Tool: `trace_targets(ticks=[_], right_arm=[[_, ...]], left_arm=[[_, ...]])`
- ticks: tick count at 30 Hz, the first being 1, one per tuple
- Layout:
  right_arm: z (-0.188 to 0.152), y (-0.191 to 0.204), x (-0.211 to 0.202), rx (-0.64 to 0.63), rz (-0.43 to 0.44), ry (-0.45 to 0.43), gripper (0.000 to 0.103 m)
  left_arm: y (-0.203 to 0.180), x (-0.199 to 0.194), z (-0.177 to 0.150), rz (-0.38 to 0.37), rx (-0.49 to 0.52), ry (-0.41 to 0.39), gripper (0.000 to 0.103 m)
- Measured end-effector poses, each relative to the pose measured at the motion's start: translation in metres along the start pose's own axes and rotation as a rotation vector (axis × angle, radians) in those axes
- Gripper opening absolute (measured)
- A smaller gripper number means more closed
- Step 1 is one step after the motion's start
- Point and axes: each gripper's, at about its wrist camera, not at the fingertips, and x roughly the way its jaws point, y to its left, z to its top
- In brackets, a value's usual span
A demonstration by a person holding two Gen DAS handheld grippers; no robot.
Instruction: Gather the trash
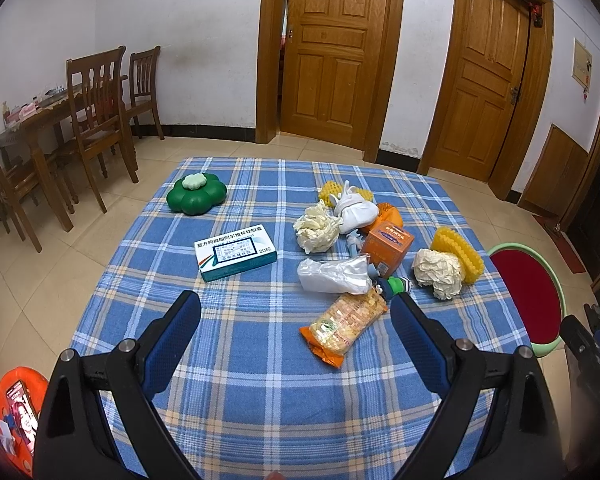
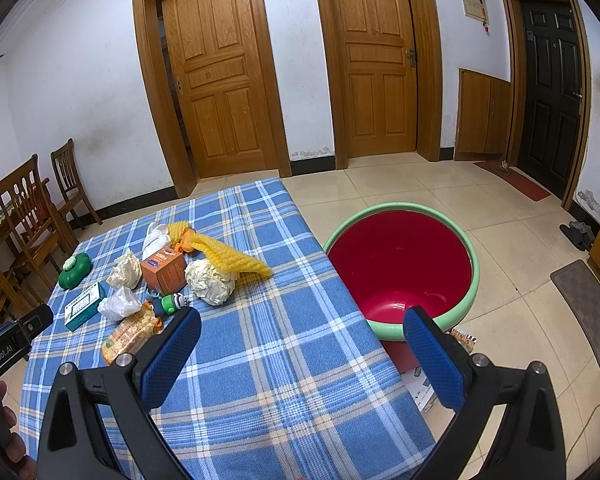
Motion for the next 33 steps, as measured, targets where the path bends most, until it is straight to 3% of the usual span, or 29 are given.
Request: trace_targets(ticks=[33], right_arm=[[-0.011,0.002,0.009,0.003,0.002,0.018,0.103]], left_arm=[[0.010,0.002,-0.004,0.005,-0.003,0.007,0.095]])
